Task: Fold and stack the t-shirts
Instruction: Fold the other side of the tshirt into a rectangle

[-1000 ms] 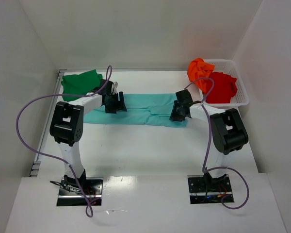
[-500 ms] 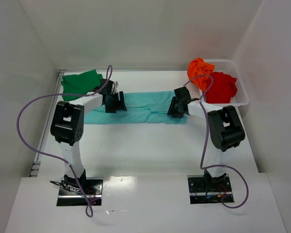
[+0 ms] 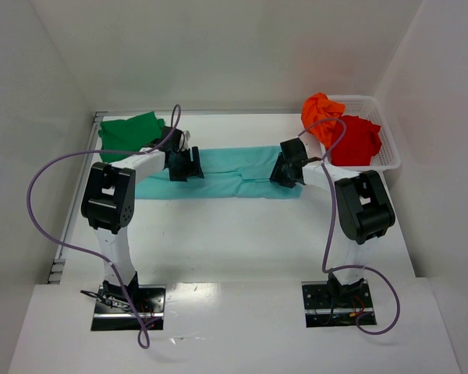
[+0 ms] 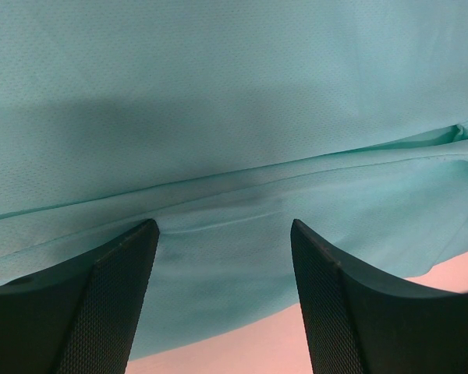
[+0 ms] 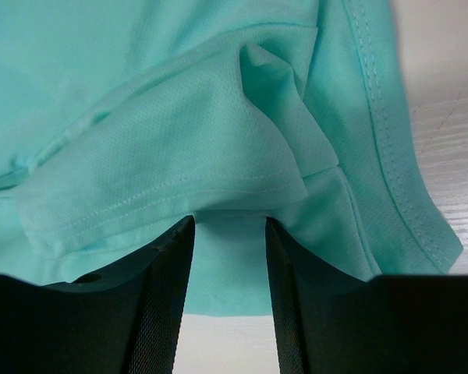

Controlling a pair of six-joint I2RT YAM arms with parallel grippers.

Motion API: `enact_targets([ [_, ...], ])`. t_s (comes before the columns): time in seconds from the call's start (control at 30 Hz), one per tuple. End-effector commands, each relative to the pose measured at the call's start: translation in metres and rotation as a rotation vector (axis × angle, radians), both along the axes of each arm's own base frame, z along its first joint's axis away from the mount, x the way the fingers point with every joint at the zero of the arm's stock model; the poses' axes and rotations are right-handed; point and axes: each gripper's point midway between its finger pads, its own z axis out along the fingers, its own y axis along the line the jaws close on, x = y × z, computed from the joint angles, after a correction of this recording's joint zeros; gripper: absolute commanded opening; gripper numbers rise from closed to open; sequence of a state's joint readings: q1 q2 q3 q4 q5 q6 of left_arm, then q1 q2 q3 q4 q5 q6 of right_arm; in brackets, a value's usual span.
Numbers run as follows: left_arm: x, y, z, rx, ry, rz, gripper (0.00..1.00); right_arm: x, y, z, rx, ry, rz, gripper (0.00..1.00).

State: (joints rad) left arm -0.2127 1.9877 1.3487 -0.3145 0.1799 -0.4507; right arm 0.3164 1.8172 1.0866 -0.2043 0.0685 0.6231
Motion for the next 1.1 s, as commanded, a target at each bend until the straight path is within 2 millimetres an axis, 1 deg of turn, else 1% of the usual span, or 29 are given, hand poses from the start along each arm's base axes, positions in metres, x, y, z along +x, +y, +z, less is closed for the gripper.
enact_targets([
  [0.0, -0.017, 0.008, -0.034, 0.057, 0.099, 0.000, 0.77, 0.021, 0.006, 0.027, 0.041, -0.116, -0.039, 0.48],
  [0.03, -0.017, 0.008, -0.034, 0.057, 0.099, 0.000, 0.77, 0.021, 0.006, 0.023, 0.044, -0.105, -0.046, 0.48],
  [0.23, -0.017, 0.008, -0.034, 0.057, 0.099, 0.000, 0.77, 0.027, 0.011, 0.028, 0.082, -0.129, -0.065, 0.48],
  [0.27, -0.018, 0.008, -0.037, 0.059, 0.107, 0.000, 0.77, 0.028, 0.011, 0.023, 0.080, -0.124, -0.065, 0.48],
  [0.3, -0.018, 0.008, -0.038, 0.059, 0.108, 0.000, 0.77, 0.028, 0.011, 0.024, 0.086, -0.123, -0.072, 0.48],
  [0.33, -0.018, 0.008, -0.038, 0.059, 0.108, 0.000, 0.77, 0.027, 0.011, 0.018, 0.081, -0.110, -0.072, 0.48],
  [0.43, -0.018, 0.008, -0.038, 0.059, 0.108, 0.000, 0.77, 0.029, 0.012, 0.016, 0.088, -0.107, -0.082, 0.49],
  [0.47, -0.018, 0.008, -0.038, 0.059, 0.108, 0.000, 0.77, 0.029, 0.012, 0.012, 0.085, -0.099, -0.082, 0.49],
  [0.57, -0.018, 0.008, -0.038, 0.059, 0.108, 0.000, 0.77, 0.033, 0.014, 0.016, 0.099, -0.117, -0.089, 0.37],
  [0.6, -0.018, 0.008, -0.038, 0.059, 0.108, 0.000, 0.77, 0.032, 0.014, 0.012, 0.096, -0.109, -0.090, 0.33],
  [0.63, -0.018, 0.008, -0.038, 0.059, 0.108, 0.000, 0.77, 0.035, 0.013, 0.012, 0.090, -0.113, -0.095, 0.26],
  [0.67, -0.019, 0.009, -0.041, 0.061, 0.116, 0.000, 0.77, 0.035, 0.013, 0.012, 0.090, -0.113, -0.095, 0.23],
  [0.7, -0.019, 0.009, -0.041, 0.061, 0.117, 0.000, 0.77, 0.037, 0.014, 0.010, 0.089, -0.110, -0.096, 0.17],
  [0.8, -0.019, 0.009, -0.041, 0.065, 0.114, -0.008, 0.77, 0.038, 0.013, 0.010, 0.088, -0.111, -0.108, 0.11],
  [0.87, -0.019, 0.009, -0.041, 0.065, 0.114, -0.008, 0.77, 0.042, 0.012, 0.014, 0.086, -0.124, -0.114, 0.08],
  [0.93, -0.019, 0.009, -0.041, 0.065, 0.114, -0.008, 0.77, 0.051, 0.011, 0.023, 0.079, -0.155, -0.129, 0.07],
  [0.97, -0.019, 0.009, -0.041, 0.065, 0.114, -0.008, 0.77, 0.053, 0.012, 0.023, 0.079, -0.155, -0.129, 0.07],
  [1.07, -0.019, 0.009, -0.041, 0.065, 0.114, -0.008, 0.77, 0.066, 0.014, 0.031, 0.074, -0.179, -0.126, 0.07],
])
